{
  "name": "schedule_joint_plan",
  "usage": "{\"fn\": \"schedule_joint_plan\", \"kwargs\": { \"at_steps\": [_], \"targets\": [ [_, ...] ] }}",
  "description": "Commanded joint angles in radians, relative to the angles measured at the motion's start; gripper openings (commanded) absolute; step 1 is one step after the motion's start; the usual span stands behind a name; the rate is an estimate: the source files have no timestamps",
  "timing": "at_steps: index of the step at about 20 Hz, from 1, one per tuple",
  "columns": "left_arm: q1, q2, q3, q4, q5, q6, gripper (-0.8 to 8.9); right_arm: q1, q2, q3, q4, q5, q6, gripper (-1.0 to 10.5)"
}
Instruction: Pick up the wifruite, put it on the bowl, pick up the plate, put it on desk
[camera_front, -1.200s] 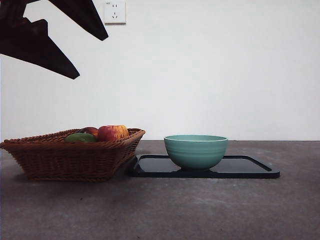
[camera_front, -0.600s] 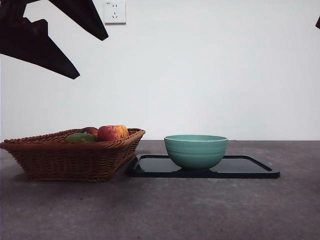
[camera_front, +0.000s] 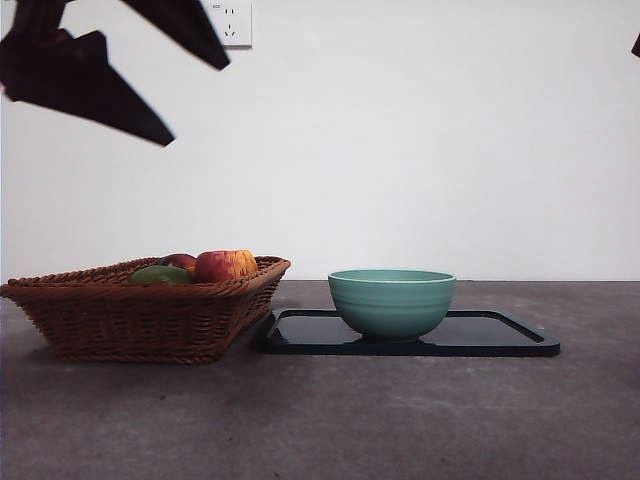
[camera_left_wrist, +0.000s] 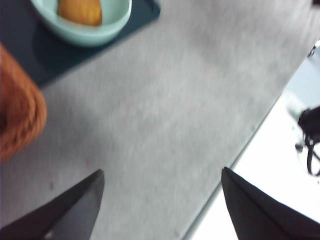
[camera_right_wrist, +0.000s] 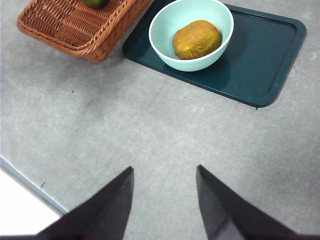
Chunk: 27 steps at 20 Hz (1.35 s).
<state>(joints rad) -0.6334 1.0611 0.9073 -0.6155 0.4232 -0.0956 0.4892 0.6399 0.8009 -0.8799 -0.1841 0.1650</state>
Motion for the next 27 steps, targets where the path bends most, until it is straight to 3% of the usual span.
{"fn": "schedule_joint_plan", "kwargs": {
  "at_steps": [1,8,19,27],
  "targets": [
    [-0.02,0.008,0.043,0.076,-0.027,-0.036,3.77,0.006,0.005,0.005,0.011,-0.003,0.011,2.0],
    [-0.026,0.162,0.239,0.166,-0.087,-0.043,3.77,0.006,0.005,0.005,0.011,-0.003,0.011,2.0],
    [-0.029,0.731,0.714,0.161,-0.087,0.018,3.77,0.006,0.005,0.005,0.011,-0.01,0.01,2.0],
    [-0.037,0.969,0.795,0.168,-0.225,0.116,3.77,0.006,0.005,0.005,0.011,-0.01,0.006,2.0]
  ]
}}
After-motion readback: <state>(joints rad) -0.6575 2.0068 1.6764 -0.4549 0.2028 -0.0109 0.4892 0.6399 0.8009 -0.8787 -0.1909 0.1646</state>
